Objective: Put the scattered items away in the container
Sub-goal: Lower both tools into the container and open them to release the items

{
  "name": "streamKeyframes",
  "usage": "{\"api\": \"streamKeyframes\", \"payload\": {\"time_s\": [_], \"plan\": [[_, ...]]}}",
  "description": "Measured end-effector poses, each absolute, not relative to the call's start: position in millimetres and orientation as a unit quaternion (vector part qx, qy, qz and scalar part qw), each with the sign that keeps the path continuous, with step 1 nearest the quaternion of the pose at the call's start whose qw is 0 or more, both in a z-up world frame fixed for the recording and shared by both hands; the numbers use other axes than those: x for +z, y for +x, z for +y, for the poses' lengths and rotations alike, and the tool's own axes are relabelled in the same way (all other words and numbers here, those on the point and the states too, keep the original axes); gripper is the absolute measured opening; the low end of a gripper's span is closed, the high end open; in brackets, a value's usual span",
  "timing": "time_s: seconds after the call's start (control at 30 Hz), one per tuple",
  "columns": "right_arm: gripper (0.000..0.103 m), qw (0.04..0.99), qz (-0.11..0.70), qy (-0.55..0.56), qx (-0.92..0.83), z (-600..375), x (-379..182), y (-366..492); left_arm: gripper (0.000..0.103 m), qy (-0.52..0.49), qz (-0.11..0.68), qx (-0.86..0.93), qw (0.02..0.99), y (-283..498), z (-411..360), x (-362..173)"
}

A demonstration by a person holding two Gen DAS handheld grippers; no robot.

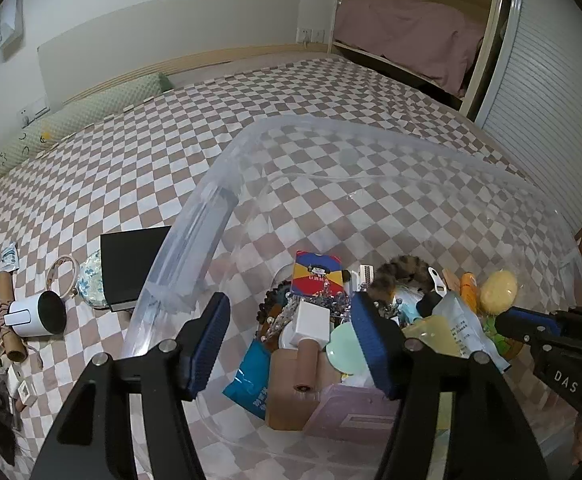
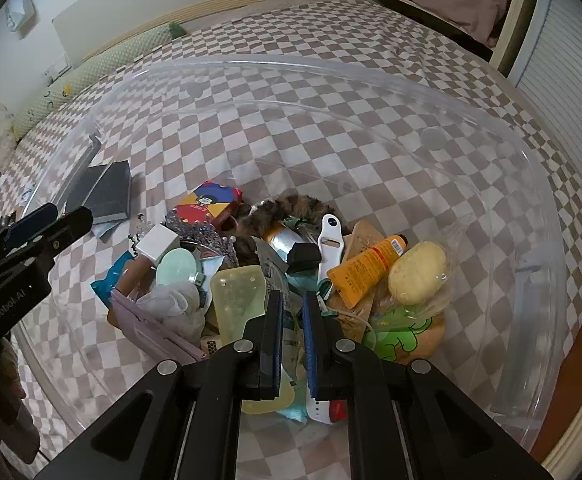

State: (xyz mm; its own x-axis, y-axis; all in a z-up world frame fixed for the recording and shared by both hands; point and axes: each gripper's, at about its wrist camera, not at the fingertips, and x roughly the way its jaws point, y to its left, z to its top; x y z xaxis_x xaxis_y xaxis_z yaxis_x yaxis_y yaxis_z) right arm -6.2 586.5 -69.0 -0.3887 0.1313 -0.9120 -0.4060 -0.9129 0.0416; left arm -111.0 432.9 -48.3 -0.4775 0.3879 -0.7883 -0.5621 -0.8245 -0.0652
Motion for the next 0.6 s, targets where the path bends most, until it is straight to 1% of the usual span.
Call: {"api": "streamKeyframes", "payload": {"time_s": [0.07, 0.1, 0.3, 0.53, 0.57, 0.6], "plan": [[0.01, 0.166, 0.129, -0.526, 0.824, 586.1, -67.8, -4.6, 0.098, -0.432, 0.098, 0.848, 0.291, -110.8, 433.6, -48.9], [0.01, 0.171, 0.125, -0.525, 0.824, 585.8, -66.7, -3.6, 0.103, -0.433, 0.096, 0.846, 0.296, -110.0, 434.2, -48.4], [0.01, 0.183, 0.114, -0.513, 0.831, 583.5, -57.7, 3.9, 0.103, -0.422, 0.115, 0.85, 0.292, -101.8, 438.8, -41.4], [0.01, 0.204, 0.107, -0.481, 0.846, 581.2, -41.6, 14.9, 0.103, -0.414, 0.112, 0.855, 0.292, -94.9, 433.7, -29.9], [0.011, 0.207, 0.109, -0.479, 0.846, 582.0, -39.7, 16.7, 0.103, -0.413, 0.112, 0.855, 0.293, -93.5, 432.9, -28.5], [0.02, 0.212, 0.109, -0.477, 0.846, 582.6, -38.1, 18.0, 0.103, -0.412, 0.113, 0.855, 0.293, -92.0, 432.5, -27.3]]}}
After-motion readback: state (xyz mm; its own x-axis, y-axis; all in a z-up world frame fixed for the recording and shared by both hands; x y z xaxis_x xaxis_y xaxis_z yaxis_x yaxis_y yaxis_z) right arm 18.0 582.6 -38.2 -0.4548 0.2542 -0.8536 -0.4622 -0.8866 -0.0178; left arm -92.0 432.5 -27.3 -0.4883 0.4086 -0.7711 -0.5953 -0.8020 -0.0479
